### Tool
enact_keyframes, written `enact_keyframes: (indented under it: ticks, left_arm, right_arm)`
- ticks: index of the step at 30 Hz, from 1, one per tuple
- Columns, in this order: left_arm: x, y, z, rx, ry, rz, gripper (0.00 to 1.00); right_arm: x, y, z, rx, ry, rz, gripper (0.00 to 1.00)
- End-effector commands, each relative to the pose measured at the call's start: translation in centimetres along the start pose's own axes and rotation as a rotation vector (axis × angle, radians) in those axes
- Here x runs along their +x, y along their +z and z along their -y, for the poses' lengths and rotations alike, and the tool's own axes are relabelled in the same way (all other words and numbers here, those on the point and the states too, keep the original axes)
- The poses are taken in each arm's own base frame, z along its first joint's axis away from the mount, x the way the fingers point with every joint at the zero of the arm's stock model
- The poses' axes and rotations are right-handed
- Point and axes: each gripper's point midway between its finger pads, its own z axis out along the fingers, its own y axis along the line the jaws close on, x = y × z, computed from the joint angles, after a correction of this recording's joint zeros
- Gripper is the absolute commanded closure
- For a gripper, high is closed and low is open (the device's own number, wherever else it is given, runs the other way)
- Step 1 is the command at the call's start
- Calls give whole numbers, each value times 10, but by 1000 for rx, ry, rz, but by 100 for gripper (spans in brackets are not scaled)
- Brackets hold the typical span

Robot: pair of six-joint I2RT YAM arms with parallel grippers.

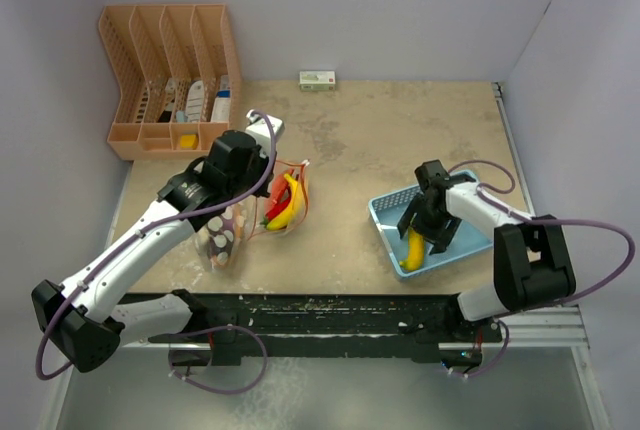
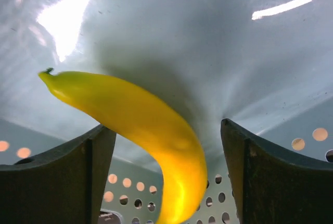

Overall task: Place the food in the zip-top bag and seal the zipper
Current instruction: Pick up the fake fruit from the bin.

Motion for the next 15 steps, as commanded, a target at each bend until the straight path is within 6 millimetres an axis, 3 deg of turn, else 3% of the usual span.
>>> enact_keyframes:
  ticks: [1, 2, 10, 13, 15]
  left_arm:
    - [-16, -5, 0, 1, -9, 66, 100]
    - [-17, -5, 1, 2, -10, 68, 100]
    - [-18, -6, 1, 3, -10, 67, 100]
    - [-18, -6, 1, 1, -8, 66, 100]
    - [-18, -6, 0, -1, -8, 65, 100]
  right_arm:
    - [-36, -22, -14, -61, 10, 171, 24]
    - [-40, -26, -15, -72, 13, 195, 29]
    - [-53, -43, -17, -112, -11, 286, 100]
    - [-53, -56, -16, -141, -16, 313, 100]
    - [-59, -77, -16, -178, -25, 374, 100]
